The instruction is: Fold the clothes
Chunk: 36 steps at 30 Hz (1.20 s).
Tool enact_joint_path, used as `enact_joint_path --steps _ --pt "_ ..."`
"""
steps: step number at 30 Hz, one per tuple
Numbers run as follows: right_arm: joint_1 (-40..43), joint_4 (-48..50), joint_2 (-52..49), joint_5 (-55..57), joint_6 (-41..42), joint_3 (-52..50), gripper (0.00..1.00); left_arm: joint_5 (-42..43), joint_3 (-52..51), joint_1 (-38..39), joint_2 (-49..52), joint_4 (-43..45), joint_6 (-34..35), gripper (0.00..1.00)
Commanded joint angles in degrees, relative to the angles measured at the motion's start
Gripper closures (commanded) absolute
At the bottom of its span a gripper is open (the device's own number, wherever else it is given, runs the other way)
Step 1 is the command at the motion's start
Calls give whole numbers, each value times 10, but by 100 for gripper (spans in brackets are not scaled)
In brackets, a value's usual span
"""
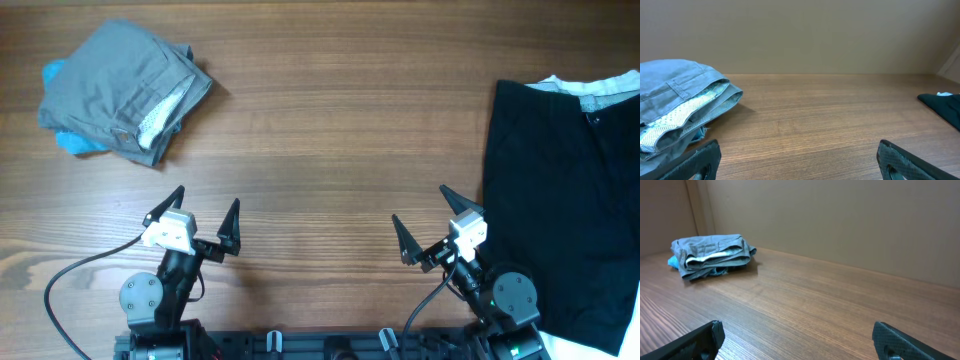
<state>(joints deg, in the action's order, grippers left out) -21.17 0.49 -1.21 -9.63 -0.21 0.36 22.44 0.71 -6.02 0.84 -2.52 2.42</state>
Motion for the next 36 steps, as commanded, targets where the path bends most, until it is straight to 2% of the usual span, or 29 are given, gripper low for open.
enact_joint_path --steps 1,19,21,24,26,27,28,30,31,33,36 --pt "2 3 4 -7 6 -1 0 9 -4 57 -6 2 -1 0" --pt "2 3 4 -7 6 -1 1 8 -4 57 -6 2 -2 0" --pt "2 4 4 -8 6 -1 0 -41 -4 57 -6 2 -20 0" --pt "2 4 4 -10 11 -1 0 -23 -4 58 -5 -1 -20 0" --pt "2 38 4 -8 22 0 0 -16 -4 58 -3 12 -20 0" --pt "2 71 4 -7 56 2 0 -17 -4 58 -3 35 -21 0" --pt "2 79 4 -1 82 18 0 -34 -3 58 -3 75 -23 0" --pt "2 49 -3 33 82 80 0 -132 12 57 0 180 -75 0" --pt "2 15 -19 47 63 121 0 -156 30 57 5 180 -95 0" --pt "2 -63 -79 50 43 203 0 -174 94 57 39 116 -97 0" --pt "3 -212 -275 51 49 372 0 -174 238 57 178 -18 -89 0"
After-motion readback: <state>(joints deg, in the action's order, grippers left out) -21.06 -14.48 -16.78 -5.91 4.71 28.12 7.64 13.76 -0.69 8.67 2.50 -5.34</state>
